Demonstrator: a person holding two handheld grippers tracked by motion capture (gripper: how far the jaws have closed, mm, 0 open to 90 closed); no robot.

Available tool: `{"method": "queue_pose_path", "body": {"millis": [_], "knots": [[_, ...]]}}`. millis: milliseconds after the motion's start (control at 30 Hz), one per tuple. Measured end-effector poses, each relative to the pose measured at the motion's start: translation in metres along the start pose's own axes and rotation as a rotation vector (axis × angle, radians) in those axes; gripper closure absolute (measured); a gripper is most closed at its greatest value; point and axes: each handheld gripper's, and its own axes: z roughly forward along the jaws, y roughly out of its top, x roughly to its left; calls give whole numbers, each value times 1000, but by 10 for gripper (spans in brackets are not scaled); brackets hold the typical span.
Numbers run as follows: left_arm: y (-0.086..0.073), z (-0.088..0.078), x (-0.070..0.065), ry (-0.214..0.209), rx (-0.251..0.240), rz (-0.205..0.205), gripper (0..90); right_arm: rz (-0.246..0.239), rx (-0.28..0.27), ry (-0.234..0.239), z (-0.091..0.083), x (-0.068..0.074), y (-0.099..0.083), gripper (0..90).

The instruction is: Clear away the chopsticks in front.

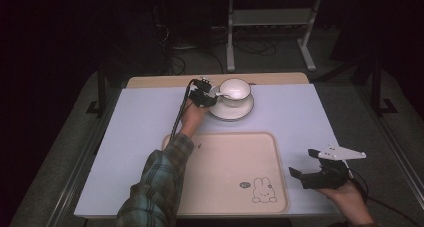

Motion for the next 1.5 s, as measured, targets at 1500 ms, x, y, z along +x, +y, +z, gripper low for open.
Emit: {"method": "queue_pose_path", "body": {"millis": [1500], "knots": [[-37, -40, 27, -92, -9, -17, 738, -10, 15, 2, 3, 1, 0, 39]]}}
